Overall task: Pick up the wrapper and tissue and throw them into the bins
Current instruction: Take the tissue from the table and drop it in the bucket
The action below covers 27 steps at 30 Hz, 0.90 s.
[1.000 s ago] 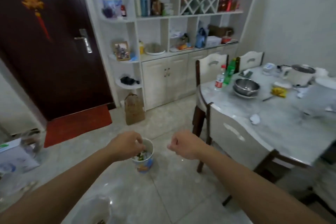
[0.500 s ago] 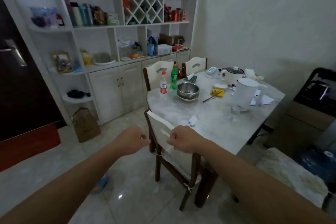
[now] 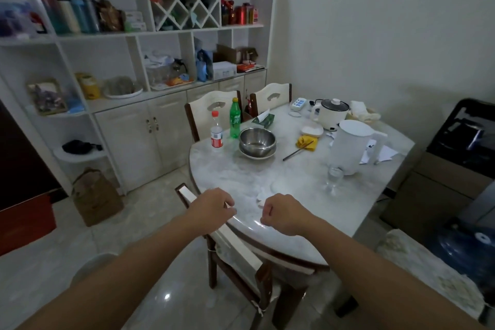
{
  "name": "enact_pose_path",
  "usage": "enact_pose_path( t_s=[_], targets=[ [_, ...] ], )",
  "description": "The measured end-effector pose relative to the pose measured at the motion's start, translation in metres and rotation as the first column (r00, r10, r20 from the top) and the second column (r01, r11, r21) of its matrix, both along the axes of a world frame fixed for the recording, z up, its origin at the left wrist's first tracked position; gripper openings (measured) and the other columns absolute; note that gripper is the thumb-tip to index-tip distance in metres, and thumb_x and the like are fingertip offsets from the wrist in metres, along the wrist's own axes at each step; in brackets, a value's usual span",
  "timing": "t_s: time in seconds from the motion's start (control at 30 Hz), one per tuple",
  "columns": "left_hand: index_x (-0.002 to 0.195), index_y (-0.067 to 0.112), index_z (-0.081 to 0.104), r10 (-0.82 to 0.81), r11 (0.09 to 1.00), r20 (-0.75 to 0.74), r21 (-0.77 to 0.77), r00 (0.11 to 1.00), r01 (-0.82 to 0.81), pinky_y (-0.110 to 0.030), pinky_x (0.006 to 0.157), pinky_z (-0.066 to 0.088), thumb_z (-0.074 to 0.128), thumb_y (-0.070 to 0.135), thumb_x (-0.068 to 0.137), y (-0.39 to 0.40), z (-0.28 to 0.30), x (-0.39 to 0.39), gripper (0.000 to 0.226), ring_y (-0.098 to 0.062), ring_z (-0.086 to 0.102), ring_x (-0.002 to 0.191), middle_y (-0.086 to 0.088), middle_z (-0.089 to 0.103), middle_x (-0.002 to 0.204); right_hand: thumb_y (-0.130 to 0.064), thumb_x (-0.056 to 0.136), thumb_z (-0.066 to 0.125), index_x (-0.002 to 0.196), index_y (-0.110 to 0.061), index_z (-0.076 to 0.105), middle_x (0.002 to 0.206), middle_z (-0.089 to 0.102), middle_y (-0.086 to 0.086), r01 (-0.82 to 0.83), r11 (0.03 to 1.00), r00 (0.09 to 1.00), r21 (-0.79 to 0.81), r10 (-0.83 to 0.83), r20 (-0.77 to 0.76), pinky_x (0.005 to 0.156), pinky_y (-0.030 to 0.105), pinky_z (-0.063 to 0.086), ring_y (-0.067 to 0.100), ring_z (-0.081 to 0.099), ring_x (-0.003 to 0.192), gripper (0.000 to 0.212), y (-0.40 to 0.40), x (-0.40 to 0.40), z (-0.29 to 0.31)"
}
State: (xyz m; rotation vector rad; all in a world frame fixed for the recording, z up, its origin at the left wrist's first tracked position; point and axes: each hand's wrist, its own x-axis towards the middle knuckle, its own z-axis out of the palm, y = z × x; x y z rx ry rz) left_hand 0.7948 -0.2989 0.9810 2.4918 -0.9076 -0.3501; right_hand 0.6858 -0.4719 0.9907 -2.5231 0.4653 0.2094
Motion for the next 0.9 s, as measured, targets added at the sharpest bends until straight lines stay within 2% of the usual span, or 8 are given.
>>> enact_pose_path(
  t_s=[0.1,0.17,0.27,0.4,0.53,0.63,0.73,0.9],
  targets=[
    [0.115,0.019,0.067,-0.003,1.0,-0.058,0.016,0.998,0.004,-0.031,0.088,0.053,0.067,0.038,0.083,-0.039,-0.018,0.043,0.038,-0.016,0.065,0.093,0.001,0.07,0.103,-0.021,0.082,0.069,0.086,-0.012,0.068,0.086,0.062,0.0,0.032,0.999,0.999,-0.016,-0.033,-0.013,0.066,0.025,0.046,0.021,0.061,0.082,0.011,-0.034,0.034,-0.015],
    [0.119,0.02,0.064,-0.005,0.999,-0.112,0.041,0.994,0.009,-0.03,0.09,0.052,0.068,0.039,0.082,-0.061,-0.032,0.071,0.042,-0.017,0.065,0.096,0.0,0.069,0.105,-0.023,0.081,0.07,0.097,-0.014,0.067,0.091,0.059,-0.001,0.064,0.998,0.997,-0.027,-0.065,-0.035,0.071,0.025,0.045,0.018,0.058,0.086,0.018,-0.056,0.056,-0.025],
    [0.128,0.019,0.058,-0.035,0.993,-0.186,0.105,0.982,0.056,-0.032,0.097,0.049,0.067,0.037,0.084,-0.084,-0.053,0.101,0.048,-0.019,0.061,0.108,-0.002,0.064,0.12,-0.026,0.08,0.072,0.11,-0.018,0.062,0.105,0.063,0.002,0.101,0.995,0.99,-0.021,-0.103,-0.099,0.079,0.029,0.051,0.018,0.06,0.092,0.033,-0.081,0.087,-0.045],
    [0.135,0.02,0.05,-0.043,0.98,-0.24,0.177,0.97,0.088,-0.031,0.101,0.044,0.064,0.031,0.086,-0.107,-0.082,0.131,0.053,-0.021,0.056,0.118,-0.004,0.058,0.133,-0.028,0.079,0.074,0.121,-0.022,0.055,0.12,0.061,0.004,0.161,0.987,0.977,-0.004,-0.159,-0.141,0.084,0.031,0.051,0.018,0.057,0.095,0.047,-0.106,0.123,-0.074],
    [0.139,0.023,0.045,-0.017,0.965,-0.309,0.244,0.951,0.096,-0.032,0.106,0.039,0.064,0.032,0.085,-0.134,-0.113,0.147,0.058,-0.021,0.048,0.128,-0.002,0.047,0.144,-0.028,0.079,0.074,0.133,-0.02,0.047,0.134,0.055,0.007,0.152,0.988,0.968,0.012,-0.146,-0.204,0.09,0.03,0.046,0.024,0.055,0.115,0.061,-0.123,0.149,-0.107],
    [0.14,0.023,0.043,0.013,0.953,-0.335,0.29,0.942,0.09,-0.031,0.107,0.037,0.064,0.032,0.084,-0.144,-0.133,0.155,0.06,-0.021,0.045,0.132,0.0,0.044,0.148,-0.032,0.079,0.073,0.136,-0.02,0.044,0.136,0.053,0.007,0.134,0.99,0.968,0.031,-0.125,-0.216,0.095,0.031,0.043,0.025,0.052,0.12,0.065,-0.13,0.163,-0.133],
    [0.142,0.023,0.041,0.058,0.941,-0.317,0.335,0.947,0.054,-0.032,0.109,0.036,0.064,0.029,0.084,-0.151,-0.151,0.166,0.063,-0.022,0.044,0.134,-0.001,0.044,0.149,-0.032,0.078,0.073,0.132,-0.02,0.047,0.131,0.054,0.007,0.107,0.993,0.973,0.044,-0.096,-0.209,0.094,0.032,0.045,0.025,0.055,0.117,0.061,-0.138,0.182,-0.158],
    [0.136,0.022,0.047,0.109,0.93,-0.308,0.367,0.945,0.012,-0.031,0.106,0.039,0.06,0.028,0.087,-0.159,-0.172,0.168,0.051,-0.023,0.047,0.13,-0.005,0.049,0.14,-0.026,0.081,0.069,0.134,-0.023,0.045,0.131,0.05,0.008,0.015,0.999,0.973,0.031,-0.007,-0.231,0.097,0.036,0.047,0.028,0.054,0.119,0.058,-0.151,0.206,-0.192]
  ],
)
